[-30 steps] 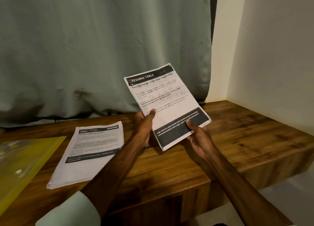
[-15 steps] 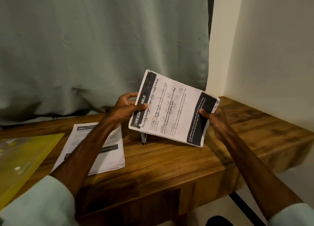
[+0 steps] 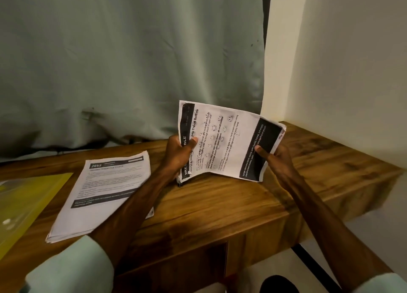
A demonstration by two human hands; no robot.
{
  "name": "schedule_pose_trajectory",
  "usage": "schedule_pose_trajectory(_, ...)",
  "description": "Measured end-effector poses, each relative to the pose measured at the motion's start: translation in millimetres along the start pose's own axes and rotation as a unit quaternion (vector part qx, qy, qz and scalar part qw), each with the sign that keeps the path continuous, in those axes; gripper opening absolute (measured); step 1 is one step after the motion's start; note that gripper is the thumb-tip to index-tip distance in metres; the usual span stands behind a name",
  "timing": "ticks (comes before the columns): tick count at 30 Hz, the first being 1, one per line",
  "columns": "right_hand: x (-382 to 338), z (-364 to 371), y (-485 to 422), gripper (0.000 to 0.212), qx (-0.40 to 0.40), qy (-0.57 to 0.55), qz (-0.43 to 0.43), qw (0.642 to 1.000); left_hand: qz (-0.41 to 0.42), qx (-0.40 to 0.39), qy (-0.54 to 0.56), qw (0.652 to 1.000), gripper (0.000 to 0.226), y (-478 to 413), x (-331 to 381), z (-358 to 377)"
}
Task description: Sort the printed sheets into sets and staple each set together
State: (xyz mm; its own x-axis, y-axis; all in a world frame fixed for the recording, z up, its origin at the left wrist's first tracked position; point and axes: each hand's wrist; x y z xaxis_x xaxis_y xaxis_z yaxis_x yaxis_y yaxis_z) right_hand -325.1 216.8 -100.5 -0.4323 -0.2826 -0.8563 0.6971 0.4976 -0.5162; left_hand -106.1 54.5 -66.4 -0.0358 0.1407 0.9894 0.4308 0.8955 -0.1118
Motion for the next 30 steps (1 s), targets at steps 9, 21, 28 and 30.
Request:
schedule_pose_trajectory(9, -15.6, 5.5, -8.0, 0.030, 0.060, 0.057, -0.080, 0.993, 0.049, 0.044, 0.017, 0.998, 0.025, 5.7, 1.1, 30.5)
schedule_pose_trajectory(21, 25.0, 8.0, 26.3, 0.045, 0.049, 0.137, -0.049, 0.988, 0.014, 0.071, -0.095, 0.993, 0.031, 14.8, -41.1, 44.3)
schedule_pose_trajectory(28, 14.2, 13.0, 16.1, 0.046, 0.055, 0.151, -0.059, 0.985, 0.013, 0.088, -0.098, 0.991, 0.031, 10.4, -27.8, 42.6)
schedule_pose_trajectory(30, 13.9, 14.8, 14.4, 0.048, 0.048, 0.170, -0.066, 0.982, 0.008, 0.081, -0.119, 0.990, 0.031, 10.7, -28.9, 42.4)
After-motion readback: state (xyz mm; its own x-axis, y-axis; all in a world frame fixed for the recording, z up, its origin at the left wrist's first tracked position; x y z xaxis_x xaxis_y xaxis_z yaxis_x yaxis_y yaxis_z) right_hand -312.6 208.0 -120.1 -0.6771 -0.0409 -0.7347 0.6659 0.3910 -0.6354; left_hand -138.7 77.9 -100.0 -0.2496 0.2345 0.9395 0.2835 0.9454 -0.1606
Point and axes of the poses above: each hand's wrist, its own y-axis away from the middle knuckle, its own z-axis out of the palm, x = y × z, and after that the axes turned 12 degrees about -z, right-handed
